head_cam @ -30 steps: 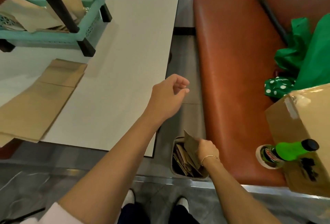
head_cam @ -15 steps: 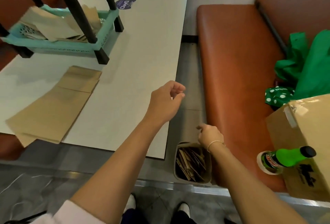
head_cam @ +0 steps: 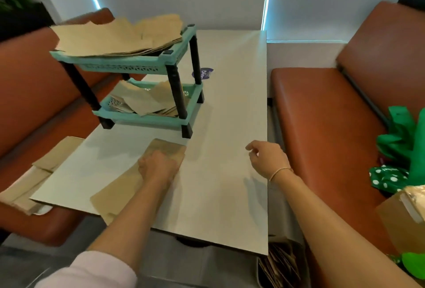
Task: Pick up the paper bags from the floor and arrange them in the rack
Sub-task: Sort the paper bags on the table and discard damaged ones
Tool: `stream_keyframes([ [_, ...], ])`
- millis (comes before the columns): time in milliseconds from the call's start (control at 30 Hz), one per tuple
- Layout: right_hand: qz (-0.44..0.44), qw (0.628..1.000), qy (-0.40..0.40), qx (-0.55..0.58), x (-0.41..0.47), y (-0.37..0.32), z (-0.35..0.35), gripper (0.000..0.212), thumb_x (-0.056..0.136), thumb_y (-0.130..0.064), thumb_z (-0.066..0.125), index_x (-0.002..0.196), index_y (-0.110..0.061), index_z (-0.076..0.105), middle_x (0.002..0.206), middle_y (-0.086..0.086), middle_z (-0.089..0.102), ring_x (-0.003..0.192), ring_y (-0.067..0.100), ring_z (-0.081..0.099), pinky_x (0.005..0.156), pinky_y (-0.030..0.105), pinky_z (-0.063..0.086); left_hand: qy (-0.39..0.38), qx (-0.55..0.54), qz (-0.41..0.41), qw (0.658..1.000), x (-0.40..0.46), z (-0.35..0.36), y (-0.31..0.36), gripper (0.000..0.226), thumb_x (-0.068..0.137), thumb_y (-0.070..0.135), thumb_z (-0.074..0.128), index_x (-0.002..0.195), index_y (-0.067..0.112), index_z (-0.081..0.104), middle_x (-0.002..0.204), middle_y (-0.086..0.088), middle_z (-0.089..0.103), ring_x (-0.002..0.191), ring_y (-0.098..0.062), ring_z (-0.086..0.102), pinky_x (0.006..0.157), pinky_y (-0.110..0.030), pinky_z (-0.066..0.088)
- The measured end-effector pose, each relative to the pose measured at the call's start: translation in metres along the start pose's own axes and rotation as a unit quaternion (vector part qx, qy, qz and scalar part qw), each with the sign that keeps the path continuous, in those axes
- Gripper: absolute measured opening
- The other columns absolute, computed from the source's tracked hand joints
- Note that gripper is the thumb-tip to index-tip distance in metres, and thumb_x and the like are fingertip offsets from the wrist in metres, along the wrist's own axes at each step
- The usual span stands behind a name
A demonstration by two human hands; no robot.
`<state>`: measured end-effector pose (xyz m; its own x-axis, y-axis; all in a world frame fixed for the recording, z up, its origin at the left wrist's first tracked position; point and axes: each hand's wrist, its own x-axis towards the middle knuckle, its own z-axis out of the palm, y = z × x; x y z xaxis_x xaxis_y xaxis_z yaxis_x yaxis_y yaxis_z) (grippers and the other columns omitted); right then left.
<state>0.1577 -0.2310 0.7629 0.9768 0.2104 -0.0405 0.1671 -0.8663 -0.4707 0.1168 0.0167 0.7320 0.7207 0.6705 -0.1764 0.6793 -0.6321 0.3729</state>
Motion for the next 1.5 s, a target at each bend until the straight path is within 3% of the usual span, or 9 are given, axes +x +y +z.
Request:
stream_keyframes([
  [167, -0.006, 0.999, -0.036, -0.016, 0.006, -0.018, 0.017, 0.032, 0.094, -0.016, 0.043, 0.120, -0.024, 0.059, 0.120, -0.002, 0.062, 0.110, 0.018, 0.056, 0.089, 0.030, 0.045, -0.052, 0.088, -0.061, 0.993, 0.032, -0.020, -0.050, 0.100, 0.063, 0.063, 0.073, 0.137, 0.011, 0.031, 0.137, -0.018, 0.035, 0.126, -0.035, 0.034, 0.102, -0.043, 0.035],
  [367, 0.003, 0.997, -0.068, -0.031, 0.012, -0.029, 0.032, 0.034, 0.092, -0.014, 0.045, 0.122, -0.024, 0.058, 0.119, -0.001, 0.060, 0.109, 0.018, 0.055, 0.086, 0.027, 0.043, -0.108, 0.031, -0.047, 0.993, 0.048, -0.022, -0.054, 0.118, 0.052, 0.055, 0.085, 0.141, 0.008, 0.023, 0.138, -0.020, 0.032, 0.125, -0.036, 0.038, 0.100, -0.045, 0.039],
  [533, -0.005, 0.996, -0.082, -0.034, 0.017, -0.044, 0.041, 0.034, 0.093, -0.014, 0.046, 0.123, -0.024, 0.057, 0.122, -0.001, 0.057, 0.110, 0.019, 0.055, 0.086, 0.027, 0.043, -0.100, -0.054, -0.007, 0.993, 0.038, -0.018, -0.042, 0.101, 0.056, 0.032, 0.090, 0.135, 0.010, 0.031, 0.132, -0.017, 0.031, 0.112, -0.034, 0.050, 0.092, -0.040, 0.045],
  [733, -0.025, 0.994, -0.107, -0.023, 0.023, -0.063, 0.044, 0.037, 0.091, -0.022, 0.053, 0.128, -0.025, 0.052, 0.124, 0.001, 0.055, 0.112, 0.020, 0.053, 0.090, 0.028, 0.044, -0.118, -0.105, 0.141, 0.977, 0.024, -0.012, -0.034, 0.068, 0.070, 0.018, 0.079, 0.128, 0.019, 0.043, 0.106, -0.005, 0.060, 0.096, -0.024, 0.057, 0.078, -0.029, 0.047],
  [1033, -0.023, 0.989, -0.120, 0.087, 0.022, -0.075, 0.044, 0.073, 0.074, -0.035, 0.075, 0.136, -0.022, 0.039, 0.130, 0.004, 0.053, 0.116, 0.023, 0.053, 0.094, 0.030, 0.044, -0.190, -0.328, 0.235, 0.895, -0.005, -0.016, -0.002, 0.053, 0.080, 0.010, 0.071, 0.117, 0.037, 0.046, 0.106, -0.001, 0.061, 0.092, -0.013, 0.061, 0.069, -0.017, 0.048],
  [1233, -0.034, 0.986, -0.093, 0.133, 0.023, -0.062, 0.019, 0.040, 0.078, -0.027, 0.072, 0.116, -0.022, 0.061, 0.111, 0.002, 0.063, 0.101, 0.018, 0.055, 0.081, 0.021, 0.040, -0.176, -0.362, 0.208, 0.891, -0.011, -0.014, 0.010, 0.049, 0.081, 0.025, 0.072, 0.117, 0.042, 0.043, 0.106, 0.005, 0.060, 0.095, -0.012, 0.062, 0.079, -0.030, 0.054],
  [1300, -0.026, 0.991, -0.062, 0.115, 0.026, -0.053, 0.011, 0.024, 0.075, -0.027, 0.074, 0.095, -0.019, 0.063, 0.105, 0.004, 0.060, 0.098, 0.020, 0.053, 0.075, 0.023, 0.040, -0.169, -0.354, 0.200, 0.898, -0.011, -0.015, 0.008, 0.049, 0.077, 0.030, 0.076, 0.115, 0.039, 0.045, 0.103, 0.011, 0.060, 0.093, -0.009, 0.061, 0.080, -0.030, 0.054],
  [1400, -0.018, 0.992, -0.036, 0.120, 0.030, -0.043, 0.002, 0.026, 0.069, -0.022, 0.079, 0.088, -0.008, 0.066, 0.123, 0.006, 0.055, 0.116, 0.025, 0.049, 0.092, 0.028, 0.042, -0.205, -0.362, 0.204, 0.886, -0.012, -0.016, 0.009, 0.041, 0.075, 0.032, 0.077, 0.108, 0.039, 0.054, 0.104, 0.008, 0.064, 0.094, -0.011, 0.064, 0.080, -0.033, 0.056],
  [1500, -0.004, 0.986, -0.064, 0.154, 0.027, -0.042, -0.001, 0.022, 0.070, -0.016, 0.078, 0.074, -0.017, 0.056, 0.088, 0.000, 0.060, 0.088, 0.019, 0.055, 0.065, 0.023, 0.044, -0.237, -0.363, 0.226, 0.873, -0.018, -0.013, 0.016, 0.030, 0.078, 0.036, 0.073, 0.105, 0.035, 0.060, 0.103, 0.005, 0.068, 0.095, -0.012, 0.065, 0.082, -0.033, 0.056],
])
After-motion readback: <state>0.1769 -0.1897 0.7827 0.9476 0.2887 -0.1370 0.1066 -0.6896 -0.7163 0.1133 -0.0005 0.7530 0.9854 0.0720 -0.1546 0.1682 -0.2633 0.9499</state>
